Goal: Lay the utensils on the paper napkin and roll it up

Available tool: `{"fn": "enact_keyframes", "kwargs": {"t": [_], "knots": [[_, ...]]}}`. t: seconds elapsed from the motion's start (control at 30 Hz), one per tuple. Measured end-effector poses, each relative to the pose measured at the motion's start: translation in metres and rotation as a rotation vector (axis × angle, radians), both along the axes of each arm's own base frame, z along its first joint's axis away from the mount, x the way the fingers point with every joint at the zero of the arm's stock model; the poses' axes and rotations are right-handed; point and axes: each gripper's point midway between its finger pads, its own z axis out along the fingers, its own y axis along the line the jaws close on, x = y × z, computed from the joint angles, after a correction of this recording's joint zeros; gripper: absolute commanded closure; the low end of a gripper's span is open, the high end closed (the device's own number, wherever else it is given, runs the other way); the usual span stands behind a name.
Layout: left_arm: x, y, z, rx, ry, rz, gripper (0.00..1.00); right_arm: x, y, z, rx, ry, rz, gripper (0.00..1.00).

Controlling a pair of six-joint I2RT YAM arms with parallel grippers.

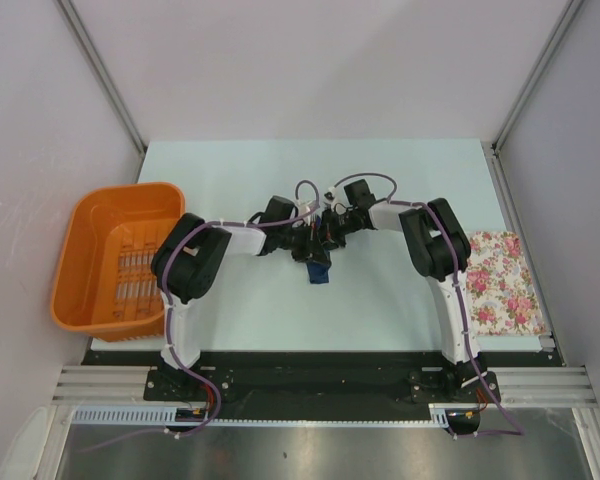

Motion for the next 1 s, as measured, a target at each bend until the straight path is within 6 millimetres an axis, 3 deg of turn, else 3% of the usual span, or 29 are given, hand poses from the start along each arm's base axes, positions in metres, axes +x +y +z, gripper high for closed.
{"fn": "enact_keyframes", "kwargs": {"t": [0.2,0.57,0.83,1.0], "knots": [[-0.001,0.002,-0.003,-0.007,-0.010,0.001,1.00,0.003,-0.004,0.004,-0.017,-0.004,0.004,0.89],[0.000,0.004,-0.003,-0.017,-0.017,-0.003,1.00,0.039,-0.035,0.029,-0.012,-0.048,-0.079,0.92],[-0.001,0.004,-0.003,-0.009,-0.021,-0.019,1.00,0.032,-0.028,0.024,-0.042,-0.038,-0.070,0.99],[-0.002,0.004,-0.003,-0.006,-0.023,-0.032,1.00,0.029,-0.028,0.006,-0.089,-0.025,-0.069,1.00]]}}
